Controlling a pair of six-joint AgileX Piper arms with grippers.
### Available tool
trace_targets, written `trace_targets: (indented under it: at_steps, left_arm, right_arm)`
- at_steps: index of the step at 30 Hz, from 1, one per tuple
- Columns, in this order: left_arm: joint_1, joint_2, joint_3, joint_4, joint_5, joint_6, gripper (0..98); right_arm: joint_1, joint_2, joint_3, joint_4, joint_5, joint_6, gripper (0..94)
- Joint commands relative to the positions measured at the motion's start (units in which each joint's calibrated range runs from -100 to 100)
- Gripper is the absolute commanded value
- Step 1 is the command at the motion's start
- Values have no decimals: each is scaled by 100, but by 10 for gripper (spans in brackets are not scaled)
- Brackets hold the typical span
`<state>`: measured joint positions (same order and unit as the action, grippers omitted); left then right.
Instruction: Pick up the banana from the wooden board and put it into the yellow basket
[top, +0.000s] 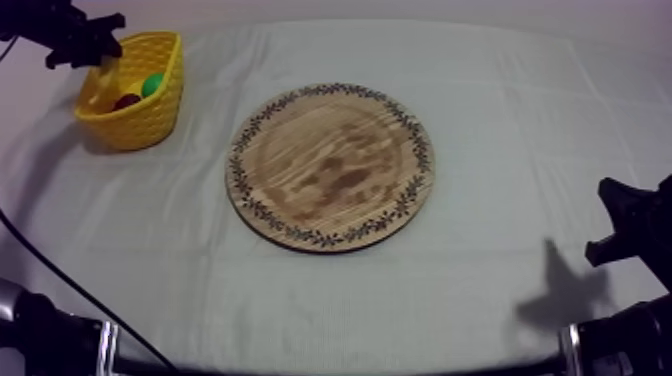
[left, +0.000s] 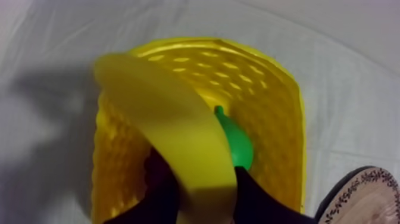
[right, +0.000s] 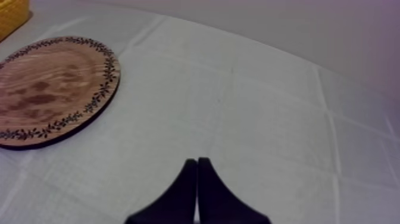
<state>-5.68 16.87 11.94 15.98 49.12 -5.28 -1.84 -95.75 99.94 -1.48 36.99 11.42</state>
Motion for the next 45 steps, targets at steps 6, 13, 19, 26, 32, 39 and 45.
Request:
trace_targets:
  at_steps: [6, 13, 19, 26, 32, 39, 45]
  left_arm:
    - [48, 369, -16, 7, -102, -30, 211]
    - [100, 450, 58, 8, -244, -138, 231]
    - [115, 373, 63, 98, -260, -473, 491]
    - [148, 195, 234, 140, -184, -576, 766]
    - [151, -54, 468, 134, -208, -553, 738]
    - [127, -687, 979, 101, -252, -634, 522]
    - [140, -1477, 1818, 115, -468, -742, 272]
  right_arm:
    - [0, 0, -5, -1, 2, -1, 3]
    - [0, 0, -5, -1, 2, -1, 3]
    - [0, 0, -5, -1, 2, -1, 3]
    - [0, 0, -5, -1, 2, -1, 3]
    - [0, 0, -5, -1, 2, -1, 3]
    - [0, 0, -5, -1, 2, -1, 3]
    - [0, 0, -5, -1, 2, -1, 3]
